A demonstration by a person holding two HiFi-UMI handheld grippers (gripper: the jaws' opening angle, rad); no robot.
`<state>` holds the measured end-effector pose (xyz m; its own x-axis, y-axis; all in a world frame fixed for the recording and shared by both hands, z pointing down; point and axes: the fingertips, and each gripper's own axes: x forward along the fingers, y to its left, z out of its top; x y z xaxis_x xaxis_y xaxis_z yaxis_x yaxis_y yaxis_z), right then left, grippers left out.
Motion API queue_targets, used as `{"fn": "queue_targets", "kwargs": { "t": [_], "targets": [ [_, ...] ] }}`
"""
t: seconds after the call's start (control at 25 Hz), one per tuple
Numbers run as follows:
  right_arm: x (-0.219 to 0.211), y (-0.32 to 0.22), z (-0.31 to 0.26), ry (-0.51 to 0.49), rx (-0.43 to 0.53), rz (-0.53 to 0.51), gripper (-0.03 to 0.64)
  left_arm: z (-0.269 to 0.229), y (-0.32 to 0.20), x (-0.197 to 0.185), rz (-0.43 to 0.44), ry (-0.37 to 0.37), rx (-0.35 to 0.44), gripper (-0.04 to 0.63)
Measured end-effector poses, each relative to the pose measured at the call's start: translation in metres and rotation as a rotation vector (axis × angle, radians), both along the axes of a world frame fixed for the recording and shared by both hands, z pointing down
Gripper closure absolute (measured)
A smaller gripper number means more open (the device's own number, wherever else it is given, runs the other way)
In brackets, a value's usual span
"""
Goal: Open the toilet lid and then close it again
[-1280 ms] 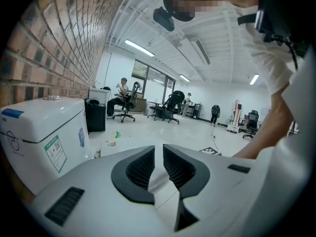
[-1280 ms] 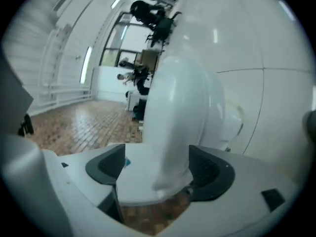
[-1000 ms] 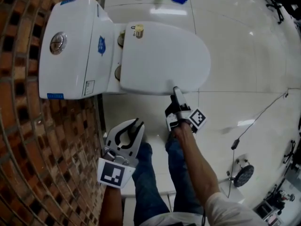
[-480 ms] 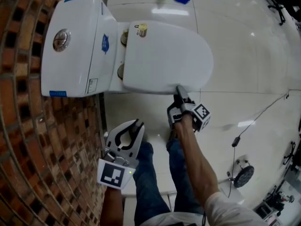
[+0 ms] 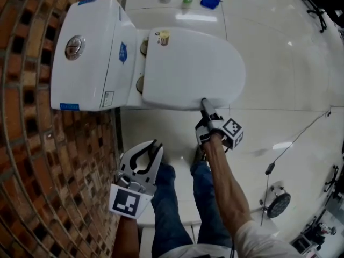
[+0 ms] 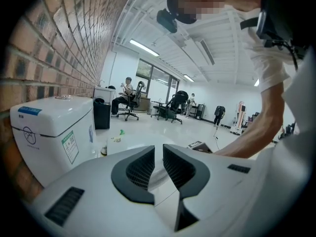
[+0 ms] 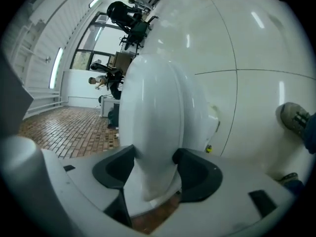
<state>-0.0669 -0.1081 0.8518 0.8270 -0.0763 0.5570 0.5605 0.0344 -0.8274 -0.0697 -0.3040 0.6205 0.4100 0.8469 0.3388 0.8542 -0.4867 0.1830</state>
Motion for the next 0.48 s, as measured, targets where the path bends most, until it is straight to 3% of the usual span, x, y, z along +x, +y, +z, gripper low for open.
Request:
{"fn": "queue_targets", "kwargs": {
  "t": [0.24, 0.28, 0.4, 0.48],
  "targets": [
    [0.017, -0.023, -0.085, 0.232, -0.201, -0.161, 0.399, -0.005, -0.003, -0.006, -0.009, -0.011, 0.007, 0.551],
    [0.017, -0.028, -0.097, 0.242, -0.234, -0.192, 0.407, -0.007, -0.003, -0.006, -0.009, -0.014, 0.007, 0.551],
    [0.005, -0.035, -0.116, 0.137, -0.405, -0.323, 0.427, -0.017, -0.003, -0.002, -0.022, -0.011, -0.001, 0.550],
    [0.009, -0.050, -0.136, 0.167, -0.478, -0.399, 0.442, -0.028, -0.006, 0.003, -0.035, 0.004, -0.001, 0.551]
  ]
}}
